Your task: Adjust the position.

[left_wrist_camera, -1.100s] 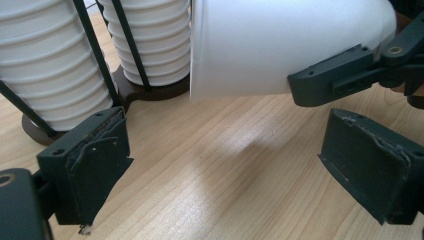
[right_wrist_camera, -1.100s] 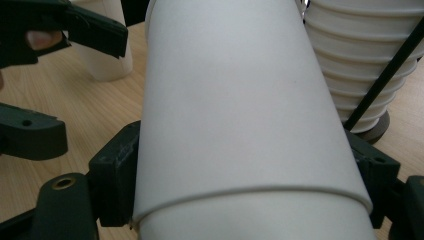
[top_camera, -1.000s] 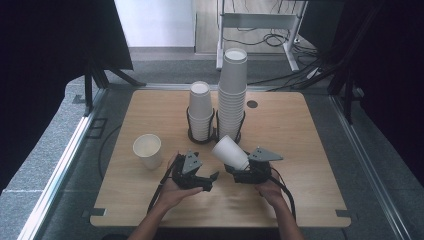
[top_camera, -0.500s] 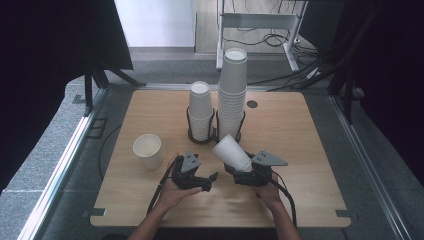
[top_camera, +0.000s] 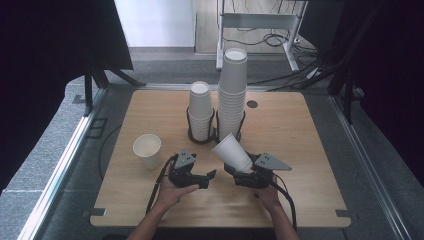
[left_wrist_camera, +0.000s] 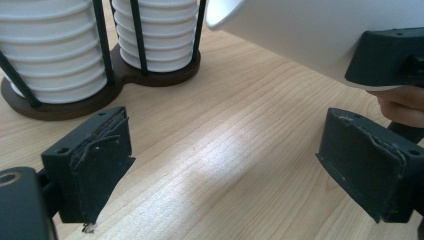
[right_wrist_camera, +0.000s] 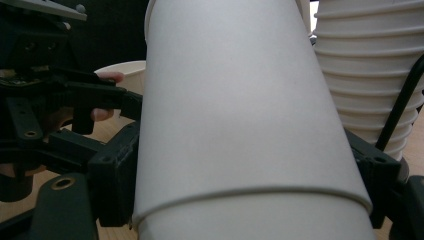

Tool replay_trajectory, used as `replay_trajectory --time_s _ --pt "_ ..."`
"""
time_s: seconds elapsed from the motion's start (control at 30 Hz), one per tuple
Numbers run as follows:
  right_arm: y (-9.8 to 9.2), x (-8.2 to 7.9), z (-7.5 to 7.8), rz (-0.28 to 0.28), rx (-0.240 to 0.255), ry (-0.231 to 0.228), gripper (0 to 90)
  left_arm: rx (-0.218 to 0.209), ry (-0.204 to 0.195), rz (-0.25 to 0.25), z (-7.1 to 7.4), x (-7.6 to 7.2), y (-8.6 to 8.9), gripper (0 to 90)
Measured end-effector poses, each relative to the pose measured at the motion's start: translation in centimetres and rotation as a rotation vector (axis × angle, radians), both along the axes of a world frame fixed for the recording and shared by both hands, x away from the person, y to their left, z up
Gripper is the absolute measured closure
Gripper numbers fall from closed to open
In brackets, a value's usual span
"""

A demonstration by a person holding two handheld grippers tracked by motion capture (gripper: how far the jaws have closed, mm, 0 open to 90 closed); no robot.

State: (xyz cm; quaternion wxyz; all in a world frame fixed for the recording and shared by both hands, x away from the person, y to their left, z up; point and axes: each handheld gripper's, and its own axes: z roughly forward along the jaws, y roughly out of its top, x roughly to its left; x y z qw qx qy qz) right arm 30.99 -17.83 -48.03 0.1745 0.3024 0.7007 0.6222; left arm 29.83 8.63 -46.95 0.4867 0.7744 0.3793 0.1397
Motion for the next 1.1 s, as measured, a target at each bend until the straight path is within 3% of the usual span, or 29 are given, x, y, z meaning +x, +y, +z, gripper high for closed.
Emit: replay_trajectory --time_s 0.2,0.27,0.37,0.53,0.7,0.97,1.1 --pt "-0.1 -0.2 0.0 0.002 0.023 -0.011 19.7 -0.066 0.051 -0.015 -0.2 0.4 0.2 7.5" --pt "-0.2 -0.2 0.0 0.005 0.03 -0.013 19.8 -0.142 0.083 -0.033 0.0 0.5 0.5 7.7" --pt "-0.2 -0.4 0.1 0.01 0.04 -0.021 19.7 -0.217 0.105 -0.055 0.4 0.7 0.7 7.9" --pt "0.0 -0.6 0.0 0.011 0.029 -0.036 19.8 -0.242 0.102 -0.072 1.0 0.8 0.4 7.8" --pt "0.1 -0.8 -0.1 0.004 0.033 -0.042 19.7 -0.295 0.14 -0.093 1.5 1.4 -0.3 7.7" --pt "0.1 -1.2 0.0 -0.004 0.039 -0.071 19.8 -0.442 0.226 -0.15 1.3 2.7 -1.2 4.2" --pt "0.5 -1.2 -0.3 0.003 0.017 -0.076 19.9 -0.452 0.238 -0.162 1.8 3.2 -2.1 4.0"
